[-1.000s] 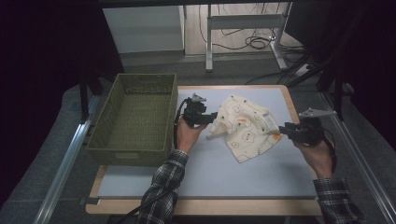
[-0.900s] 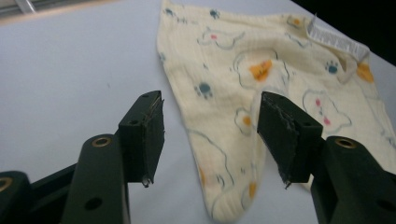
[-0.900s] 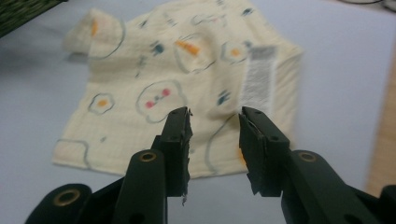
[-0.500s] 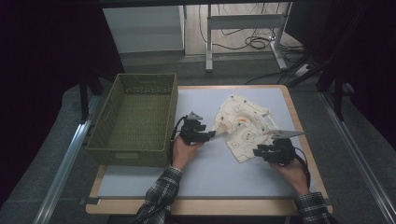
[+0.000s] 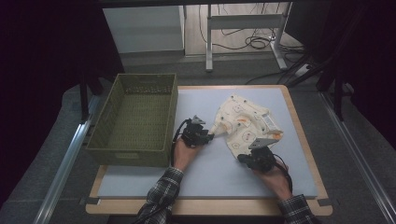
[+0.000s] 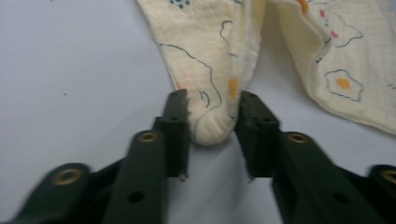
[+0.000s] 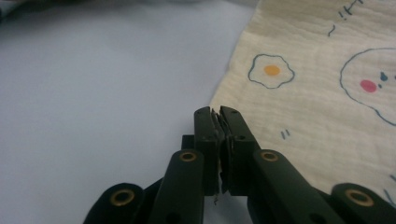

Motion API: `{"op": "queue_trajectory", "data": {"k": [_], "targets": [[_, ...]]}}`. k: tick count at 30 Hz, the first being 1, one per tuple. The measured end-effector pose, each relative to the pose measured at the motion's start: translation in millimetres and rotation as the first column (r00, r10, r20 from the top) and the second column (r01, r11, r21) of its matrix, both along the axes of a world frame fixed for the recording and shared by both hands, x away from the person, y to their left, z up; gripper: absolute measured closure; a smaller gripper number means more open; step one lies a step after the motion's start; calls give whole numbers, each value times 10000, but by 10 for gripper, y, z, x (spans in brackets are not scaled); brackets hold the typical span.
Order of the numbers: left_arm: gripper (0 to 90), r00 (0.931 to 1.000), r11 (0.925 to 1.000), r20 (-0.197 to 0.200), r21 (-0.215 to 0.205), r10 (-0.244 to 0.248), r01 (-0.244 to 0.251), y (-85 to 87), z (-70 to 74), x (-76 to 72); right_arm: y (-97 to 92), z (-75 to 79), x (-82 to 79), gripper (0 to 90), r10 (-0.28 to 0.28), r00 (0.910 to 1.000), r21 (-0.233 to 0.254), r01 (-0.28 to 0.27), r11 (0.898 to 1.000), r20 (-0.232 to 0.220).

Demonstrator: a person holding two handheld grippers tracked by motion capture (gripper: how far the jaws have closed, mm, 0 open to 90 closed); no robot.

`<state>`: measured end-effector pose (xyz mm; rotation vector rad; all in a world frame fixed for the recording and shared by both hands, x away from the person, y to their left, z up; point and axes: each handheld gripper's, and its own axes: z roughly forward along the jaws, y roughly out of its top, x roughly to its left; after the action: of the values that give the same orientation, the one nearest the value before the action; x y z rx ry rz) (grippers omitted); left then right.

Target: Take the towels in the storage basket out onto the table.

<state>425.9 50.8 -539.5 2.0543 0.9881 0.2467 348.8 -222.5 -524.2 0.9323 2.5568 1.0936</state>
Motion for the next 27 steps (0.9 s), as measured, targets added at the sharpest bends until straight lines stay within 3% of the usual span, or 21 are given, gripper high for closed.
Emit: {"op": "queue_trajectory", "data": {"k": [3,9,13,16,20,24,27], "targets": [[818,9998,9998,139,-137,128,-126,20,11,-40,-61,40,-59,873,28,10000,-227,-26,9997,83],[838,9986,9995,456,127,270,-276,110,97,-235,-383,164,-236,872,-294,9990,-28,295,9996,339],[765,9995,9998,302,-182,108,-102,155,101,-426,-649,197,-378,872,-688,9964,-93,693,9976,494],[685,9997,9999,237,124,-57,54,98,90,-507,-789,172,-435,871,-956,9939,-339,976,9947,555],[598,9991,9997,347,-57,-244,246,55,130,-607,-1008,88,-508,863,-1436,9894,-336,1443,9890,226],[563,9974,9991,727,-432,27,5,69,258,-669,-1106,95,-599,816,-1397,9902,12,1397,9902,77],[567,9958,9994,862,-164,305,-292,58,303,-598,-1166,188,-637,758,-1611,9862,117,1608,9869,393]]}}
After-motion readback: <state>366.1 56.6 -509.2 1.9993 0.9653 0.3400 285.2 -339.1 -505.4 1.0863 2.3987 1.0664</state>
